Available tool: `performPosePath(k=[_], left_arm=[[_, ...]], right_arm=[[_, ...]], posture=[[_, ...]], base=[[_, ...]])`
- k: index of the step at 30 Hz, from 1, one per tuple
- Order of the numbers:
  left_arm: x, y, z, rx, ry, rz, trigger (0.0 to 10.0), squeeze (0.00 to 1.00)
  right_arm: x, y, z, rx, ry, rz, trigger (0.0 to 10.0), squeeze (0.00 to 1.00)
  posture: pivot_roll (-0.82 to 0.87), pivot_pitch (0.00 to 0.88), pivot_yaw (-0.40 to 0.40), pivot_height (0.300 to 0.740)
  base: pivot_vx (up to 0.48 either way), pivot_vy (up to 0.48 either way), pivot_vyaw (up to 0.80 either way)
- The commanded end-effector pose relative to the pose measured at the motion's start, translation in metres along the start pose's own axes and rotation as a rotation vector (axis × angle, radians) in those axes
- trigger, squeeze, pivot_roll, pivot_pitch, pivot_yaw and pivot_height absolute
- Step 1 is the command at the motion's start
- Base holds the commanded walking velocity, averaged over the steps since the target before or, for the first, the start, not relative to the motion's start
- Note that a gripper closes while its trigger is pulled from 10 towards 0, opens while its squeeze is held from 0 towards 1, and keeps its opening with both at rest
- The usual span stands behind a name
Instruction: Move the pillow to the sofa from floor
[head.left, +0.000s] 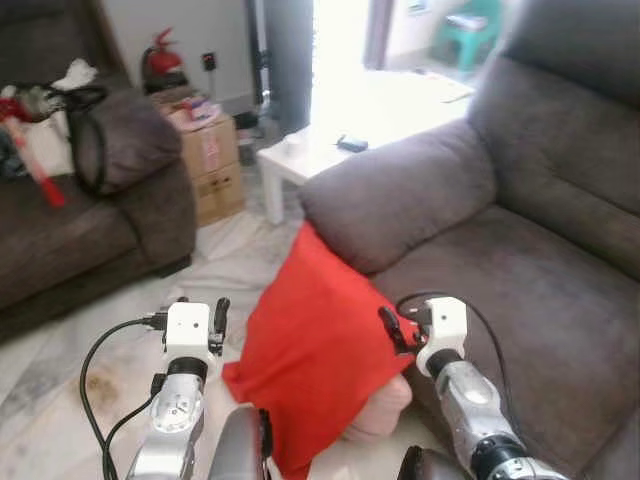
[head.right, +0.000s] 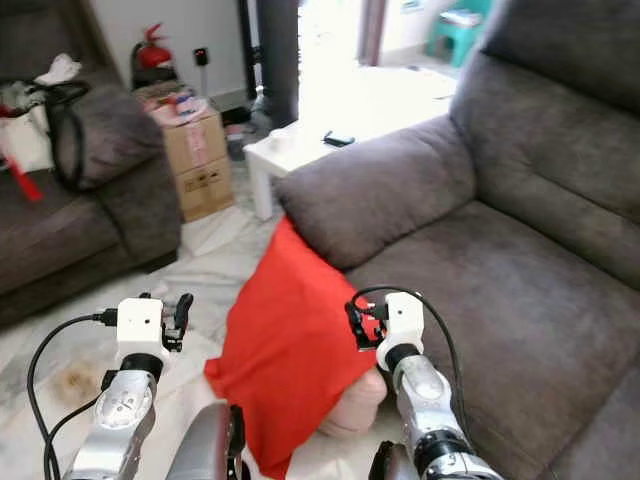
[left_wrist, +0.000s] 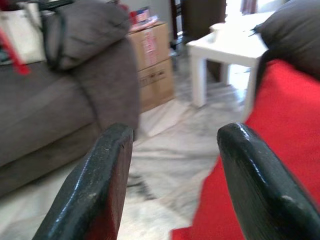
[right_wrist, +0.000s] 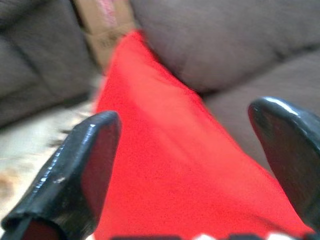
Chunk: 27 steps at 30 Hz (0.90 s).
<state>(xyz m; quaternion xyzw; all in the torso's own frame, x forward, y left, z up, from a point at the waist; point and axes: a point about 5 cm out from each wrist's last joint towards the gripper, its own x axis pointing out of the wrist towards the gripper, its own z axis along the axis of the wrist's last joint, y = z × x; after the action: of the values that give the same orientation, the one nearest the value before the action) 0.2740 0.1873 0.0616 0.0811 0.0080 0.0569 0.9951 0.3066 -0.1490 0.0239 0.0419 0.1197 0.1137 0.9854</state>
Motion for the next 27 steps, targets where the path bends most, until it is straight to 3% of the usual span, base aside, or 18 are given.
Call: performPosePath(k=[1,16,19,27], left_arm=[[-0.0001,-0.0041,-0.0004,0.000,0.008,-0.013,10.0,0.00],[-0.0005,-0.0047,-0.0001,-0.004,0.009,-0.017,10.0,0.00],[-0.0004,-0.0049,-0.0001,-0.003,0.010,-0.019,10.0,0.00],[0.0000,-0.0069,0.0003,-0.007,0.010,-0.030,10.0,0.00]], right_arm=[[-0.0032,-0.0096,-0.0011,0.004,0.009,-0.029,10.0,0.00],[-0.0024,-0.0055,-0.0012,-0.017,0.010,-0.005,10.0,0.00],[-0.0023,-0.0050,-0.0010,-0.021,0.008,-0.001,10.0,0.00],[-0.0025,-0.0064,-0.0026,0.003,0.019,-0.016,10.0,0.00]], posture=[[0.07,0.047,-0.030,0.600],[0.07,0.049,-0.029,0.600],[0.07,0.050,-0.029,0.600],[0.07,0.050,-0.029,0.600]], base=[[0.262,0.000,0.00],[0.281,0.000,0.00],[0.299,0.000,0.80],[0.291,0.000,0.00]])
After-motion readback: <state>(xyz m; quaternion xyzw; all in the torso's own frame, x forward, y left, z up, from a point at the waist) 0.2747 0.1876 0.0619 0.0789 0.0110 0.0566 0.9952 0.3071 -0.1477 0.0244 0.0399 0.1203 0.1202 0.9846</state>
